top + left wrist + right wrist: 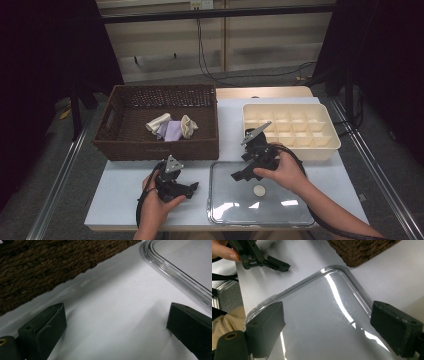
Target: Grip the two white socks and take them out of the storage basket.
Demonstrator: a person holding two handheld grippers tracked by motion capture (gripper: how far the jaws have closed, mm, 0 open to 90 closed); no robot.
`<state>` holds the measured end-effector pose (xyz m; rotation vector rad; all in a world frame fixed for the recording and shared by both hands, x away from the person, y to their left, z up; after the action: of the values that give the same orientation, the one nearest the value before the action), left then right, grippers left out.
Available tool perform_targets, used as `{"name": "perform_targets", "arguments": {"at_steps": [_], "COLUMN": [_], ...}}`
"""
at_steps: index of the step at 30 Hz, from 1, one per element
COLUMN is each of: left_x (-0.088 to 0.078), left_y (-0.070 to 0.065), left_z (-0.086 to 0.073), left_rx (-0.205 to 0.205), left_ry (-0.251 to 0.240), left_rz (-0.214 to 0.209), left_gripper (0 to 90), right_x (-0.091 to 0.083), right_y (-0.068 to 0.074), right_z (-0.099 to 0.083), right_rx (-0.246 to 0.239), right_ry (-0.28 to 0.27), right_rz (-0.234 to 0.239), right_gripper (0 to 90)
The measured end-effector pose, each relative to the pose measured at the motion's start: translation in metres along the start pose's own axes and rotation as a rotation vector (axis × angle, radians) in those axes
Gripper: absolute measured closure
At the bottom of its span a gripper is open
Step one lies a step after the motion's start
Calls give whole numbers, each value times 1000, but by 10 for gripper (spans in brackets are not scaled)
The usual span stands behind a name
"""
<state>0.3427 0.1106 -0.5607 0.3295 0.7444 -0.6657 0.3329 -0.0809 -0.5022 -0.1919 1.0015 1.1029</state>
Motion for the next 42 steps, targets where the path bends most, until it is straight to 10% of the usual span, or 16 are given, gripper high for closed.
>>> {"name": "perform_targets", "arguments": {"at_steps": [19,28,42], "left_x": [0,0,-3], "left_y": [0,0,2], "left_z": [0,0,2], "left_rx": [-1,-1,-39], "left_ry": [1,1,34], "left_rz": [-1,-1,-21], "left_gripper": [21,20,50], "right_x": [49,55,57], "right_y": [9,7,8], "right_z": [-16,-19,-19], "right_rx": [-91,-163,-178], "right_ry": [-58,-137,-148], "right_rz": [-49,-147,-156], "right_gripper": [87,72,51]}}
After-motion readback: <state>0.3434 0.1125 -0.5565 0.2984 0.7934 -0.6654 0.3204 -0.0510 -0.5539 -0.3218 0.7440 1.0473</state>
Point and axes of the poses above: each handheld gripper's, and its own axes: x roughly forward along the jaws, z roughly out of its top, y roughly to its left, the point moved 10 cm from there along x, roughly forward along the jaws, and after that the axes turned 5 degrees about z, right-handed, at the moved point
